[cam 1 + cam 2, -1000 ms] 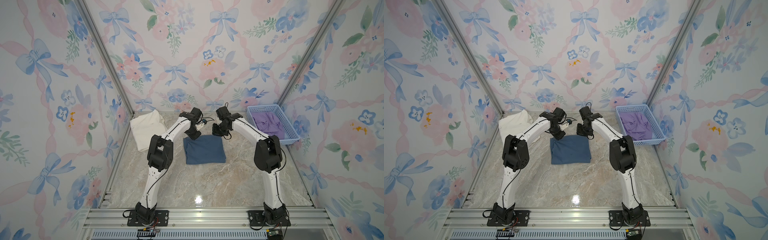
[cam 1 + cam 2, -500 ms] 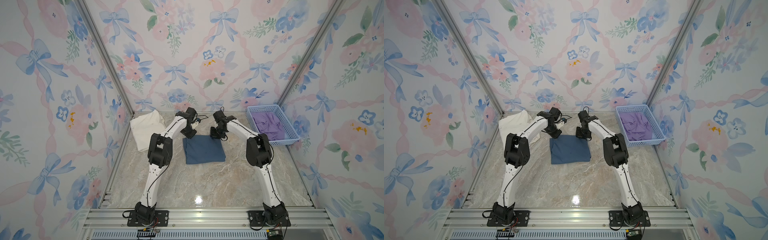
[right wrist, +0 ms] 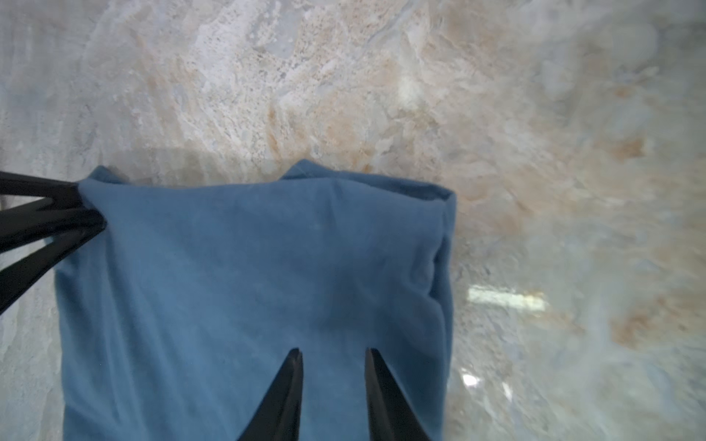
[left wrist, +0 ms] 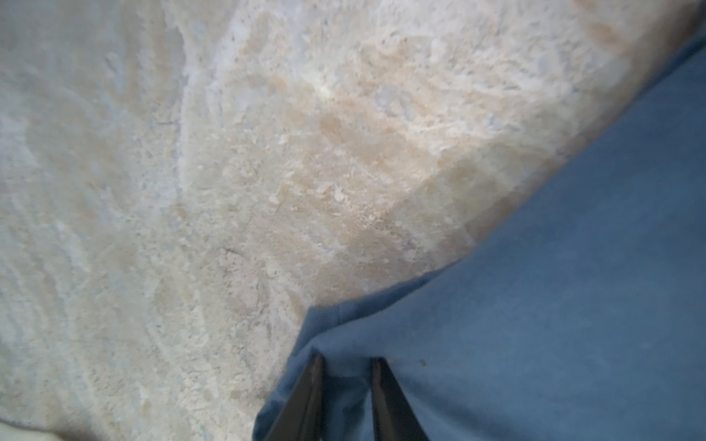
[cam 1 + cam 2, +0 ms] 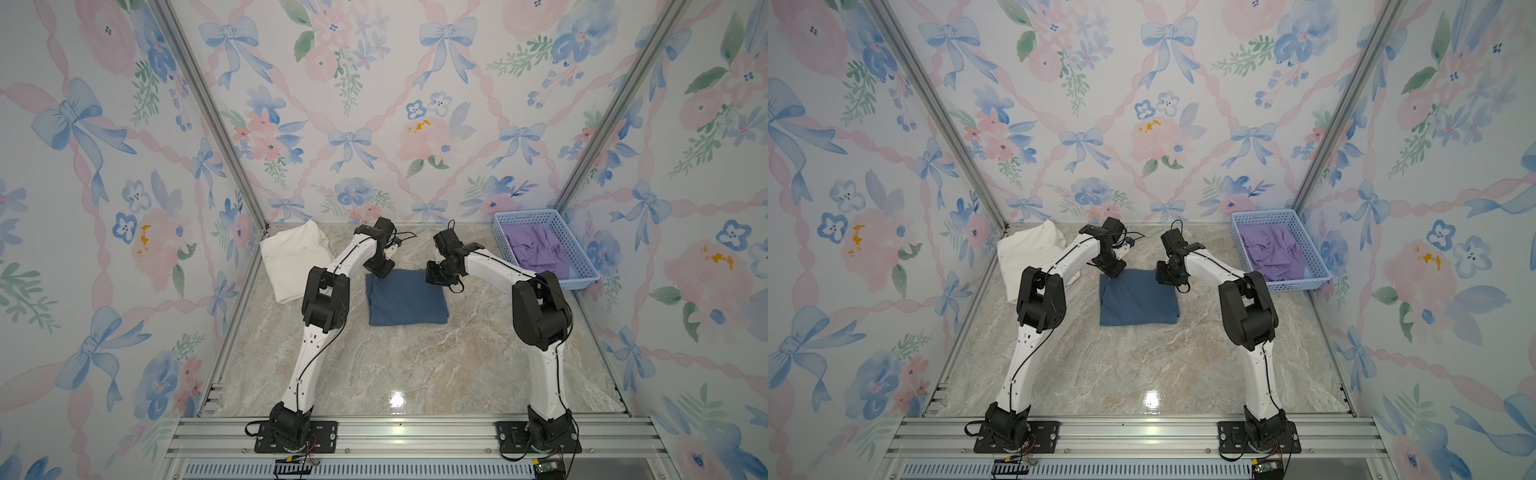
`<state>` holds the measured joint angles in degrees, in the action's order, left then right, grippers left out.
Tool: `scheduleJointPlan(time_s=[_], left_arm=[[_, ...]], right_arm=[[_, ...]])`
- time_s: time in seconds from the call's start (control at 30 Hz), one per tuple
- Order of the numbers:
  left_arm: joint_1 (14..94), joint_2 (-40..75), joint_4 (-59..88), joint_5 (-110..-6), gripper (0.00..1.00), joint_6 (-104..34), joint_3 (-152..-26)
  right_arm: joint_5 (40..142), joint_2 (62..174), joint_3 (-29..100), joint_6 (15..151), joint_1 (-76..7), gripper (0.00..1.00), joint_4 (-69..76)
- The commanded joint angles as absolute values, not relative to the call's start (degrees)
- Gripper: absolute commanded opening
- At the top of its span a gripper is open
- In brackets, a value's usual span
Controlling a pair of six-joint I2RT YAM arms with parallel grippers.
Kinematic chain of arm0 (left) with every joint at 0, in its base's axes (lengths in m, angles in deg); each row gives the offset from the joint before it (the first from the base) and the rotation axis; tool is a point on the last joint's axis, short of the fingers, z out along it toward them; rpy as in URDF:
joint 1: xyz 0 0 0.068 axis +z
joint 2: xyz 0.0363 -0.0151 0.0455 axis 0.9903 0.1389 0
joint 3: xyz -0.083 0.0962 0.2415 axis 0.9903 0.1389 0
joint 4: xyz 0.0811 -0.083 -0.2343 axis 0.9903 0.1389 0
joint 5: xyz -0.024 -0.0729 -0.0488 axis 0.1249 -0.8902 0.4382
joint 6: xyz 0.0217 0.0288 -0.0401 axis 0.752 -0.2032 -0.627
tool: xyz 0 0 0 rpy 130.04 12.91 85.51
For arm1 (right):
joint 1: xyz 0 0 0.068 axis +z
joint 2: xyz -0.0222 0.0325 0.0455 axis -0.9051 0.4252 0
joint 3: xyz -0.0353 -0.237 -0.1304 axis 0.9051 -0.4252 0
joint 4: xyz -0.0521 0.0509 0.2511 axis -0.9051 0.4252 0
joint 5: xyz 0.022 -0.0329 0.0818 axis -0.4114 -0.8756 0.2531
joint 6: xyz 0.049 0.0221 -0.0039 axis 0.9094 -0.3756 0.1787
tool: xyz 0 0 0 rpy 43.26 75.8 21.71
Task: Fold and stack t-shirts
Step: Smooth out the T-shirt at the center of the board, then move the T-shirt to the center of the board.
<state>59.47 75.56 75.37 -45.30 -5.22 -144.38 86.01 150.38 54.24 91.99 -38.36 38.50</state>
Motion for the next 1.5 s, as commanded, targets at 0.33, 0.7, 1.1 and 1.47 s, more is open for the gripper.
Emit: scheduleJointPlan(time_s=[0.33,0.7,1.1,1.47], left_arm=[[65.6,62.4,75.8,-40.2,0.31,-10.6,-142.0],[79.5,76.3,74.9,-31.8,0.32,-14.4,-153.1],[82.1,75.8,74.8,-36.6,0.3,-12.9,-138.3],[71.4,64.8,74.8,-42.8,0.28,-7.3,-116.9]], right_arm=[[86.7,147.3,55.6,89.3,-28.3,0.33,46.5],[88.1,151.7,55.8,91.0,-27.4,0.32,46.2],[89.0,159.3,58.4,96.8,-30.6,0.3,49.5],[94.8,151.8,44.2,105.1,-38.5,0.3,42.6]])
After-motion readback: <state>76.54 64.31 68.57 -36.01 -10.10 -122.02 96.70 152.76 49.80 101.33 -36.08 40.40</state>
